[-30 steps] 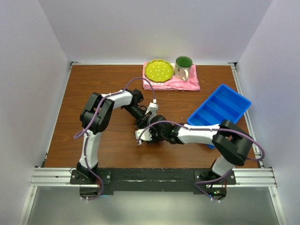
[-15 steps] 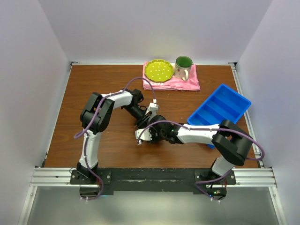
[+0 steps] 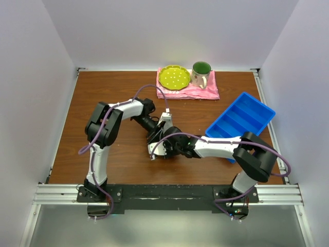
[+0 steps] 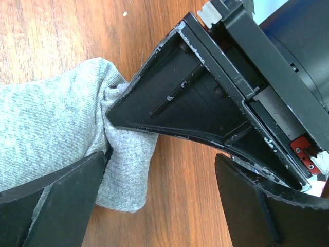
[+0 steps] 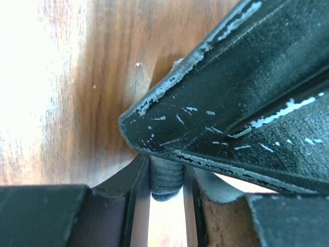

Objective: Roll the socks
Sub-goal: Roll the sock at the center of the board.

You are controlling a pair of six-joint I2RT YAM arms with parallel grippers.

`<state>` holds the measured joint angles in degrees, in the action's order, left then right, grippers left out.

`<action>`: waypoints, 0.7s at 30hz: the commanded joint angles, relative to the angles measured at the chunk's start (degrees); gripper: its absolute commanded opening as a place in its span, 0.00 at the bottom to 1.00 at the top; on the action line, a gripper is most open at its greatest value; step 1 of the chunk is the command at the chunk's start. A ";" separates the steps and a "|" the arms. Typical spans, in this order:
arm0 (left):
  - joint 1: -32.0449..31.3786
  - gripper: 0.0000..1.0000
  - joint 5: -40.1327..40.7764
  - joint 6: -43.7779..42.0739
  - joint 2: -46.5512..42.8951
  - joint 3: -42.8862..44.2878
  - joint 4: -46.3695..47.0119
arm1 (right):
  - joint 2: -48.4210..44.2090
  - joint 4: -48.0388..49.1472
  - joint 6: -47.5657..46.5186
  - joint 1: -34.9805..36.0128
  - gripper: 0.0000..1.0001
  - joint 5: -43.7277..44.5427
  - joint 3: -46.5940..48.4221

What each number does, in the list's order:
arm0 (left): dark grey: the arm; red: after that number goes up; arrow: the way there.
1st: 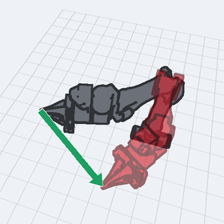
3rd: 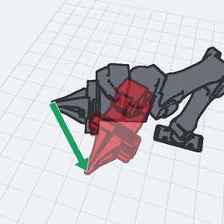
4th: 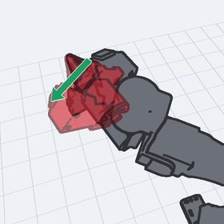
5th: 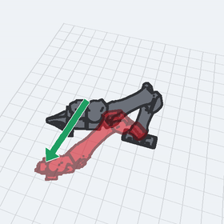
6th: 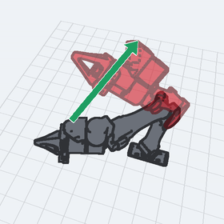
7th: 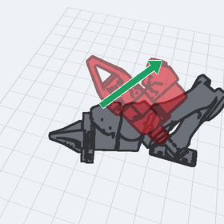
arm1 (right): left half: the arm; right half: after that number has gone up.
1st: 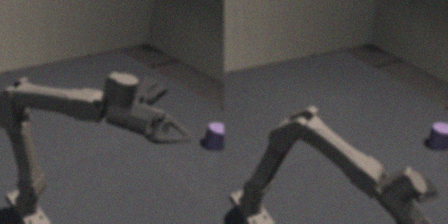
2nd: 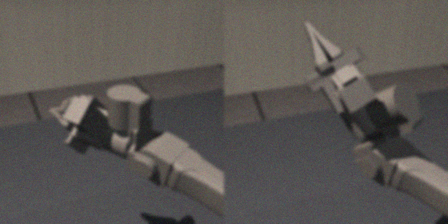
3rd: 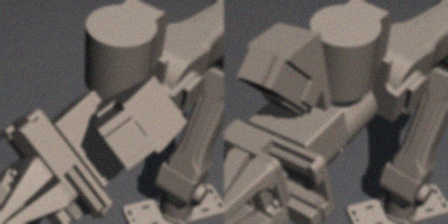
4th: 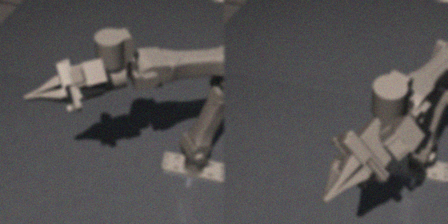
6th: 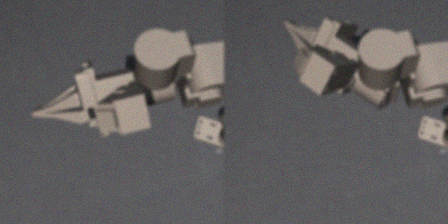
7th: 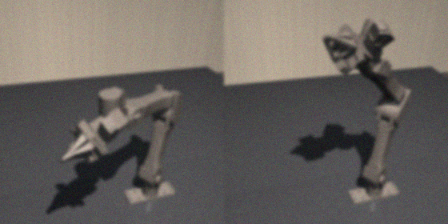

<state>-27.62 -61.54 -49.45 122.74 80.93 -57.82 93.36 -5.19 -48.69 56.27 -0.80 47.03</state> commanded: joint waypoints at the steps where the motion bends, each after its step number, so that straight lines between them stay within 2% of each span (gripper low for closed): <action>1: -0.60 1.00 21.45 -3.11 2.87 -4.80 11.24 | 2.00 -0.70 1.58 0.42 0.05 -1.66 1.23; 7: 3.53 1.00 21.02 -2.14 -5.31 -6.48 14.31 | 2.35 -0.35 1.58 0.33 0.04 -1.57 0.79; 12: 7.22 1.00 21.29 0.40 -11.45 -9.03 20.36 | 2.88 -0.26 1.75 0.33 0.03 -1.58 1.14; 21: 11.26 1.00 20.14 1.98 -16.73 -11.31 25.29 | 2.97 -0.17 1.93 0.33 0.01 -1.31 1.05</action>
<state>-17.87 -43.88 -48.86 110.08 71.09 -37.85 95.35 -2.20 -48.38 56.25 -0.78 47.79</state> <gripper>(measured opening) 0.997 0.283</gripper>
